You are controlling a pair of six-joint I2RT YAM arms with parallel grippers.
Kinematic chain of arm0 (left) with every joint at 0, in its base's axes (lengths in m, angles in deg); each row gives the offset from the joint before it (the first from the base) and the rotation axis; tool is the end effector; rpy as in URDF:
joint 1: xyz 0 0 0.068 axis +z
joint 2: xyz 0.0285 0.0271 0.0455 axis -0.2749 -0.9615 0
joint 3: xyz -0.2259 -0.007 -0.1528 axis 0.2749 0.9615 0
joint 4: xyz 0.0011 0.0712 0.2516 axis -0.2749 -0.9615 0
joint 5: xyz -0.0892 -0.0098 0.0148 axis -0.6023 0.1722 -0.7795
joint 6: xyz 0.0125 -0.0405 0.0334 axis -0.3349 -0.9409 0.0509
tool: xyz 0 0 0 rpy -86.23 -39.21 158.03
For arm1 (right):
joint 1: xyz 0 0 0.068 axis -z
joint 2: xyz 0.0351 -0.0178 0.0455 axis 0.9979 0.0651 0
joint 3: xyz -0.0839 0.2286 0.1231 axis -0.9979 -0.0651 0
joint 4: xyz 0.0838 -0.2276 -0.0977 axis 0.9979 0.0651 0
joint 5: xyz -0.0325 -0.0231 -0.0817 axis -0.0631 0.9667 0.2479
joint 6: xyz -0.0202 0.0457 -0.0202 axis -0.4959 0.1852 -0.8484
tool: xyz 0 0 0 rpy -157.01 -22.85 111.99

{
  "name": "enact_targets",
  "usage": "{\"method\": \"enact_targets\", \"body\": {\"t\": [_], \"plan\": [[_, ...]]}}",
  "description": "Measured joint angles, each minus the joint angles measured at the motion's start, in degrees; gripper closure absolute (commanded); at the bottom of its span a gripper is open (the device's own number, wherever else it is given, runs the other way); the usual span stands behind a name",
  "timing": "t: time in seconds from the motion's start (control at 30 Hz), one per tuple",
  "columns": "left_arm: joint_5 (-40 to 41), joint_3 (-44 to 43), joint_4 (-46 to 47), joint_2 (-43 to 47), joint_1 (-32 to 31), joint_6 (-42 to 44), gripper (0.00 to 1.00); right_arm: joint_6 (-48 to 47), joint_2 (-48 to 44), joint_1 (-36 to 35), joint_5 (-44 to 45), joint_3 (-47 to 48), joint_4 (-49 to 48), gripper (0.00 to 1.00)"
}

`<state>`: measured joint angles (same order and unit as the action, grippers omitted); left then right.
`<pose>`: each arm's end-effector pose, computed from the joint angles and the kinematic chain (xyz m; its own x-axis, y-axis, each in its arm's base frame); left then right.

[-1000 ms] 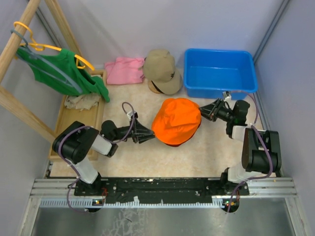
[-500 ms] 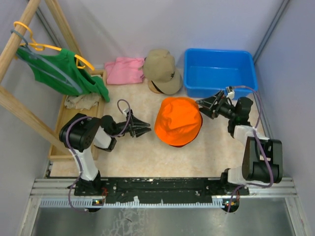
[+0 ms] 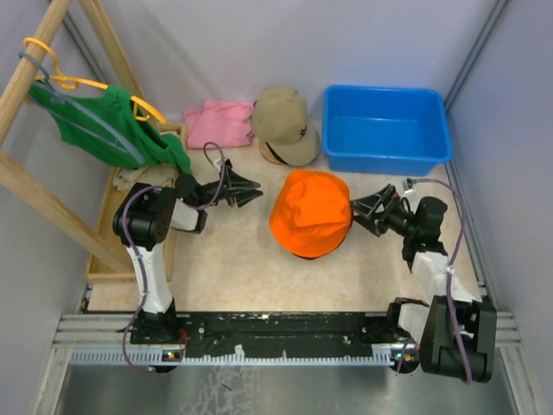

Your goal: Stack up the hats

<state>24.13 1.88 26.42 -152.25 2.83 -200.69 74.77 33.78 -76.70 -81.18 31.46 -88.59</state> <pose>0.3380 -0.1110 0.1519 -0.9578 -0.2376 0.1620 -0.1287 -0.1495 -0.9804 0.2155 -0.0078 0.2090 -0.7011 0.6291 -0.3357 -0.1100 0.3696 0.9226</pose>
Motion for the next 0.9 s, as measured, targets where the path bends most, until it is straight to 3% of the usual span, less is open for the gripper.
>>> {"method": "enact_targets", "body": {"t": [0.27, 0.47, 0.73, 0.9], "plan": [[-2.84, -7.63, -0.02, -4.72, 0.31, -3.15, 0.60, 4.72, -7.30, 0.66, 0.24, -12.52, -4.31, 0.01], [-3.82, -9.57, 0.00, -5.18, 0.24, -4.66, 0.60, 12.09, -10.95, 0.70, 0.59, -21.70, -14.08, 0.01], [-4.09, -9.60, -0.02, -6.60, -0.96, -5.51, 0.61, 20.83, -11.87, -0.61, 3.63, -22.25, -32.00, 0.01], [-4.17, -9.75, -0.02, -7.04, -1.51, -5.79, 0.62, 19.63, -12.04, -1.68, 4.50, -22.25, -30.91, 0.01]]}}
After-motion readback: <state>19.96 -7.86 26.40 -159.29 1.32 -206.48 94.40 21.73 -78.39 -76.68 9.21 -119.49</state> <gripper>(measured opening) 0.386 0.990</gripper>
